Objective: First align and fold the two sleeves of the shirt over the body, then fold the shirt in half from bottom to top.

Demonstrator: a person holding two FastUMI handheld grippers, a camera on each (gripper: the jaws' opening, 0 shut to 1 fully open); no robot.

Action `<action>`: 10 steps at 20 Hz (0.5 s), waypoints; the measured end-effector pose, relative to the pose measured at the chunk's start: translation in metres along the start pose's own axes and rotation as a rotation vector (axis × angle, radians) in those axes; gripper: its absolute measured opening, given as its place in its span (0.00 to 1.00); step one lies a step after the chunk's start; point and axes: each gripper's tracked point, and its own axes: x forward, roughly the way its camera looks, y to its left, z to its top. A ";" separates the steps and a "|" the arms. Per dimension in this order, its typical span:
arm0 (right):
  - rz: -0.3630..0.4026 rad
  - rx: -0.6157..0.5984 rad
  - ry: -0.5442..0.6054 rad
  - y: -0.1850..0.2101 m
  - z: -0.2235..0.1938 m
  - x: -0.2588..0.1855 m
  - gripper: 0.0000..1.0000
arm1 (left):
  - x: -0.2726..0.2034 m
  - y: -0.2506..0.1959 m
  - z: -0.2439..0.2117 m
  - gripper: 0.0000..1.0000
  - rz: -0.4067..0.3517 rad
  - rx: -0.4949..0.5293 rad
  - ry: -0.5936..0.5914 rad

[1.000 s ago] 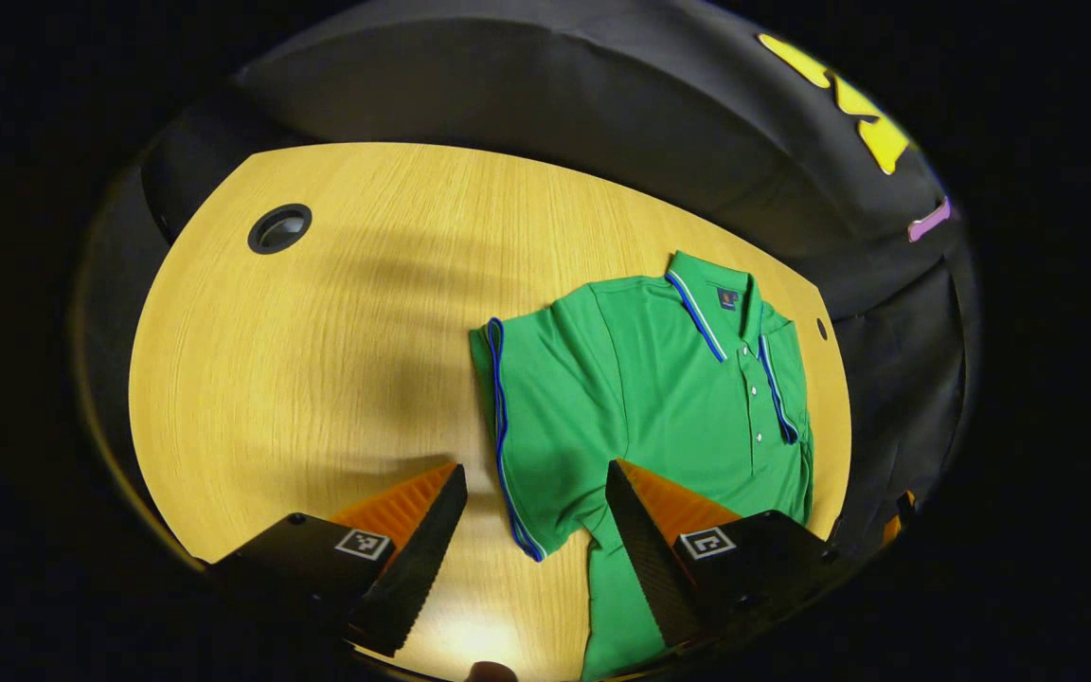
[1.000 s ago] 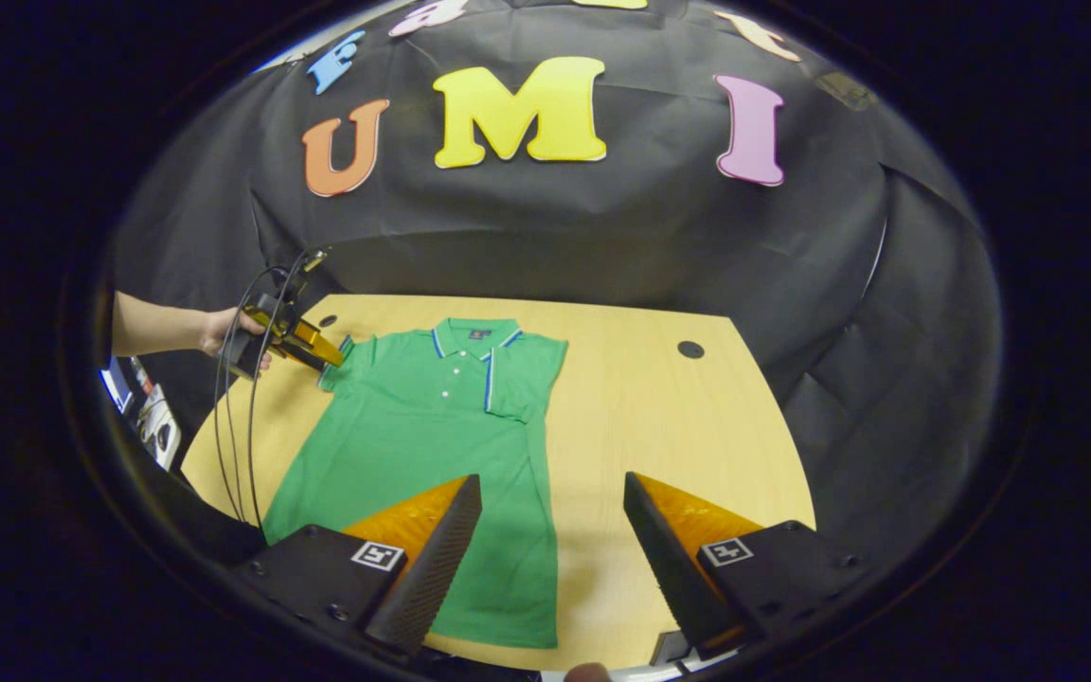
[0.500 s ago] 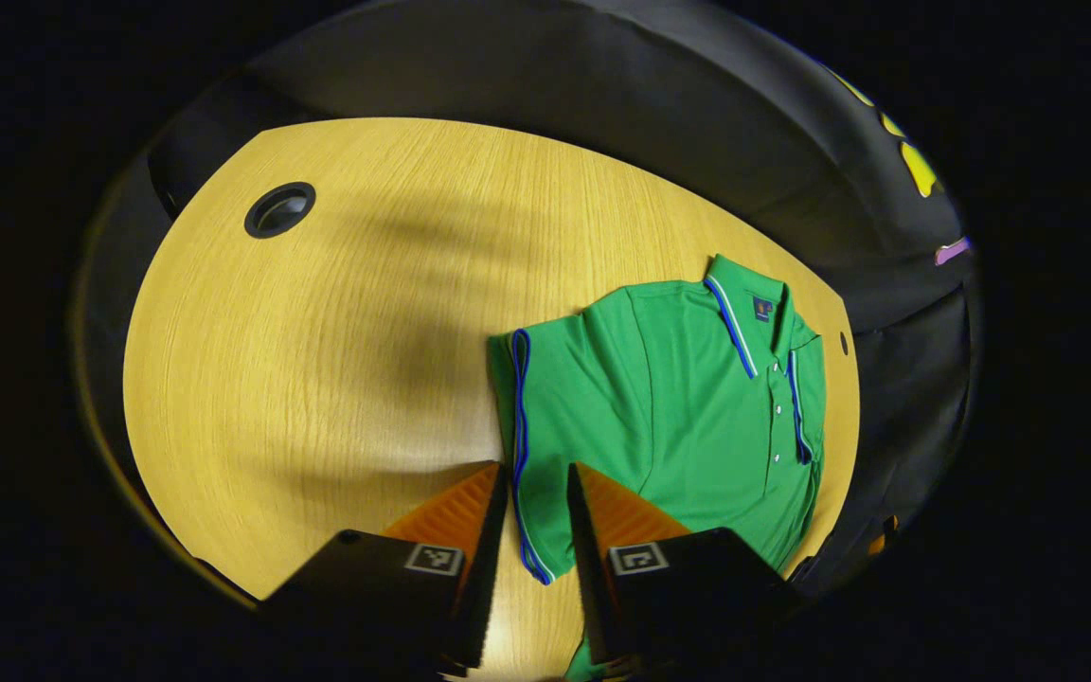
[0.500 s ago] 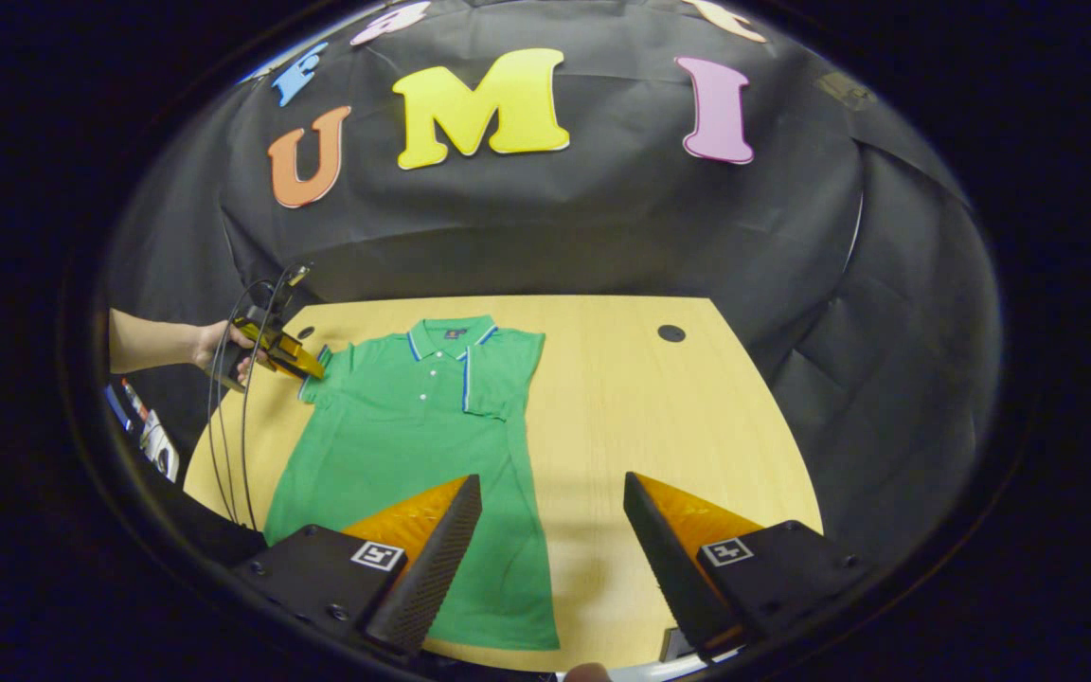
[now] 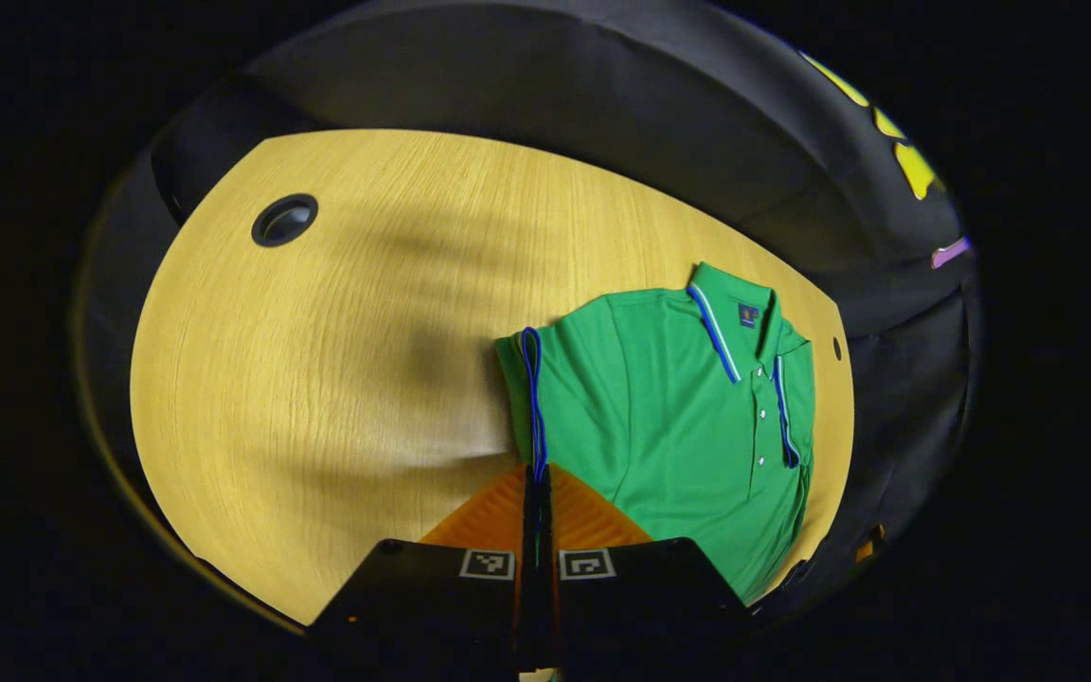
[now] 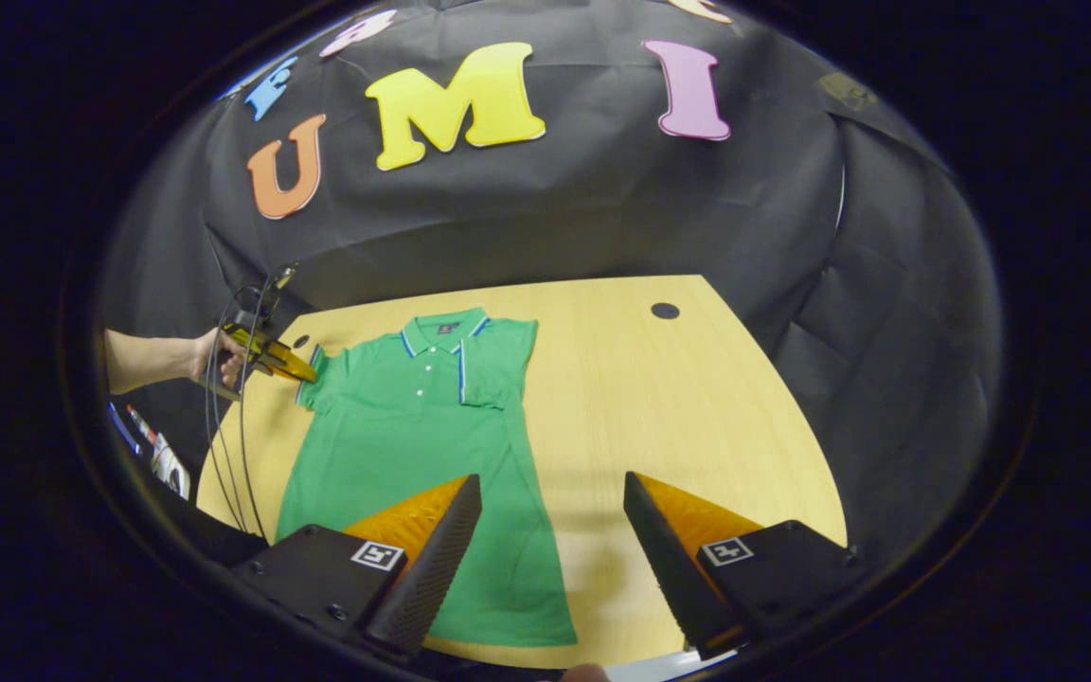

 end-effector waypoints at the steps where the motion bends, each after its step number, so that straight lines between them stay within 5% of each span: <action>1: -0.002 0.008 -0.010 0.000 0.002 0.000 0.93 | -0.006 -0.007 0.003 0.03 -0.008 0.009 -0.008; 10: 0.011 0.022 -0.077 0.001 0.010 -0.016 0.93 | -0.032 -0.083 0.028 0.03 -0.032 0.063 -0.052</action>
